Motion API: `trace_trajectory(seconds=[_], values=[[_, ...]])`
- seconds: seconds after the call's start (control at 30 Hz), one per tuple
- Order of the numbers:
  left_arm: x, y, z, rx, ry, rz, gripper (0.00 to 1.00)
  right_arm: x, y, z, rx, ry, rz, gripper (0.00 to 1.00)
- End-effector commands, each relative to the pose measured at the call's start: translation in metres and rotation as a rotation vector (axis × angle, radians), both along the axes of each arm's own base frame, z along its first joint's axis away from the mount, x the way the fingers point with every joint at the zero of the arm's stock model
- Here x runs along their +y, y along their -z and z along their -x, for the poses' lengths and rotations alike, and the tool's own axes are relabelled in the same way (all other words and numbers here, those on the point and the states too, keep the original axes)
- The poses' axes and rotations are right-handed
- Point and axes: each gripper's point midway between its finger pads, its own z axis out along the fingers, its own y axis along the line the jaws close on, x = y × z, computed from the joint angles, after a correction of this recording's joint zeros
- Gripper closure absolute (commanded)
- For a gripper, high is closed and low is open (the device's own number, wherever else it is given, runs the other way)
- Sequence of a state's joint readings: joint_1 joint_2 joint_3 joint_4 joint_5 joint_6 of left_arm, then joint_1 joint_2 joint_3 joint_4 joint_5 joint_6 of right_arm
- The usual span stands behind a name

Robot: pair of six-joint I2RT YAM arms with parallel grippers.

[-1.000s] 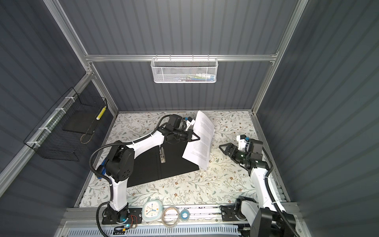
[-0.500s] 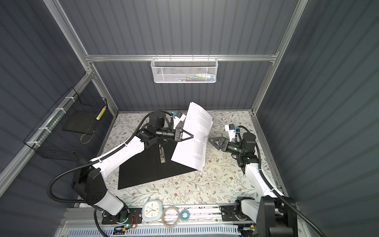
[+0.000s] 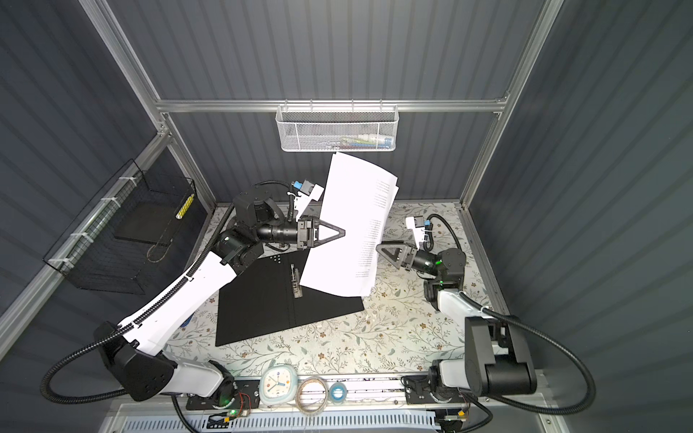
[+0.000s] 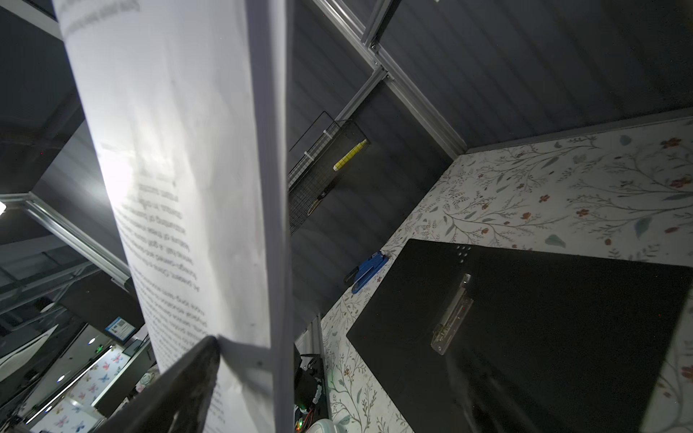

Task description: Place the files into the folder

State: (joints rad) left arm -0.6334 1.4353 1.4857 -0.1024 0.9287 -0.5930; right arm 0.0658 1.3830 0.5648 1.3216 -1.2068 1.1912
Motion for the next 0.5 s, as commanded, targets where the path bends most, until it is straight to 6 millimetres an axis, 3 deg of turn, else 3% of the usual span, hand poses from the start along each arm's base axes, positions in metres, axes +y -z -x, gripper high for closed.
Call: trace_trajectory(seconds=[0.0,0.2,0.47], values=[[0.002,-0.006,0.003,0.014,0.022,0.010,1.00,0.012,-0.033,0.020,-0.176,-0.066,-0.015,0.06],[0.001,0.011,-0.004,0.022,-0.014,-0.029,1.00,0.013,-0.050,0.033,-0.237,-0.064,-0.028,0.05],[0.001,0.007,-0.006,0.000,-0.014,-0.026,1.00,0.018,-0.059,0.041,-0.233,-0.071,-0.054,0.08]])
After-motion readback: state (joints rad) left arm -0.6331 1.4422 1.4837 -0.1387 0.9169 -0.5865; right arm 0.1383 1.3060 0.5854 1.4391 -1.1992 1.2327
